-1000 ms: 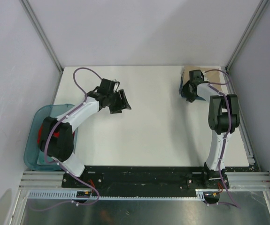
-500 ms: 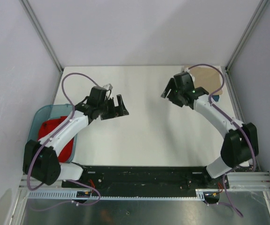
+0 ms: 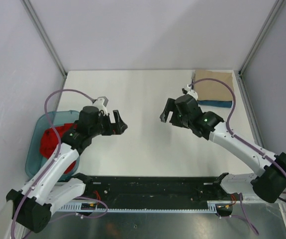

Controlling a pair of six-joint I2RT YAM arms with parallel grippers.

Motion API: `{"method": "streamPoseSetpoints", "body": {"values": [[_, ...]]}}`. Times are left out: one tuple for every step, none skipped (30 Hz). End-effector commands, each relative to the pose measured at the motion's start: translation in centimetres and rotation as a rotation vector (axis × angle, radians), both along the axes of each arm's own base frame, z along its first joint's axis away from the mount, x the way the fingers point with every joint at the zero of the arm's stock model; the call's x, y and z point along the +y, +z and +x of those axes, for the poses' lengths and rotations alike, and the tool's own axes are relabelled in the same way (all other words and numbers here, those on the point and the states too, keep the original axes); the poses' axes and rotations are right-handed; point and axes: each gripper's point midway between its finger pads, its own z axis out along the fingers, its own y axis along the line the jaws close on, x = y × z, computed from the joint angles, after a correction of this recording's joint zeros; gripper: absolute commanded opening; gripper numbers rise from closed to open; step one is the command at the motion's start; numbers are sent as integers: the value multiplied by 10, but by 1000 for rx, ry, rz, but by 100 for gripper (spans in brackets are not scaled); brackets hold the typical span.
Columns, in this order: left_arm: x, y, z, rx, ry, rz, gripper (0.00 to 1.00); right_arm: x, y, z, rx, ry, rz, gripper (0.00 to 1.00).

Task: Fold and stack the t-shirts
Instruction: Put the neatly folded tshirt into the corner of the board with the right arm

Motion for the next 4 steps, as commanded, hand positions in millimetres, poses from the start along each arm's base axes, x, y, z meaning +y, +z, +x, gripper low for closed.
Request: {"method": "streamPoseSetpoints", "body": {"values": [[6,2,3,-43,6,36,99,-9,12,1,-65,-27,-11,89],[5,3,3,-44,3,34,99,-9,12,1,-66,-24,-11,89],[5,4,4,-46,3,33,100,-9,13,1,-70,-22,-9,89],[5,5,4,-48,6,33,100,-8,14,1,-73,-20,-7,89]]}}
